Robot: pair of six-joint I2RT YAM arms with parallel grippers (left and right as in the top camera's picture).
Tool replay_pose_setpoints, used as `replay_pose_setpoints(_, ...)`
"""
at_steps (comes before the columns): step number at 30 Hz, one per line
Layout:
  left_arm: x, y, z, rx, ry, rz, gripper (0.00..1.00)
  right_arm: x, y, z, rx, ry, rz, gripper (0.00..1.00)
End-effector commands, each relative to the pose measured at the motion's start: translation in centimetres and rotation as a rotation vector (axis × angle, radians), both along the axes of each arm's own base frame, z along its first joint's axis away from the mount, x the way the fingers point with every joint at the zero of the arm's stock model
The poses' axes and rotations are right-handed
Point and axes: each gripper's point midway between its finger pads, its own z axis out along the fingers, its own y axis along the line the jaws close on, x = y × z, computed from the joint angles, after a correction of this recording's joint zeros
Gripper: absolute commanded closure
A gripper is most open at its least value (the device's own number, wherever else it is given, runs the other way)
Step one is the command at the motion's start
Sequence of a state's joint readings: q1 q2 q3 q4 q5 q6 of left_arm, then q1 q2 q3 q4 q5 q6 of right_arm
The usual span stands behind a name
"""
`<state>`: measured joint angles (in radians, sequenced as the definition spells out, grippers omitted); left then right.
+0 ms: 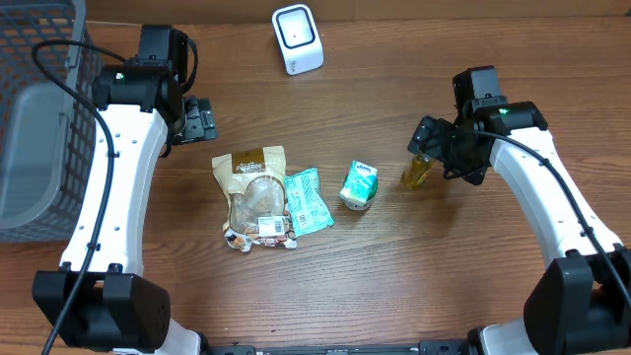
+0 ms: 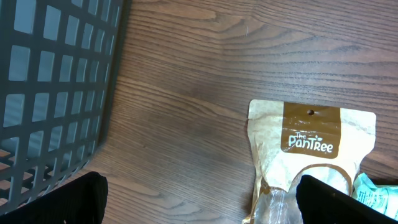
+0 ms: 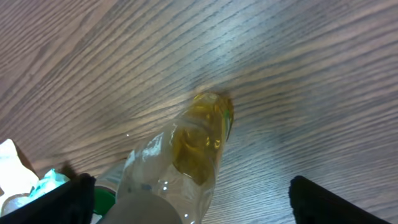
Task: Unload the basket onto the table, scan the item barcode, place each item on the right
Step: 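Lower the right gripper around the Vim bottle neck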
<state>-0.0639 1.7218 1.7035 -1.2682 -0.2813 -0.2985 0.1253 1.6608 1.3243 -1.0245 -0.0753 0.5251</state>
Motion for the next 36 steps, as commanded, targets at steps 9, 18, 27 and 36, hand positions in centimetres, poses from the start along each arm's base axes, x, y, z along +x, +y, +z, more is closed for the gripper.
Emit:
replay_pose_setpoints(9, 0.3, 0.4, 0.3, 0.014, -0.009, 0.002, 0.0, 0.0, 0.2, -0.2, 0.001, 0.002, 0.003, 0.25)
replay_pose_setpoints(18, 0.3, 0.4, 0.3, 0.014, -0.009, 0.002, 0.0, 0.3, 0.2, -0.1, 0.002, -0.009, 0.003, 0.23)
replay_pose_setpoints(27, 0.3, 0.4, 0.3, 0.014, -0.009, 0.002, 0.0, 1.0, 1.1, 0.2, 0.043, -0.044, 0.047, 0.2)
replay_pose_setpoints(36, 0.3, 0.4, 0.3, 0.014, -0.009, 0.002, 0.0, 1.5, 1.4, 0.4, 0.053, -0.066, 0.056, 0.1)
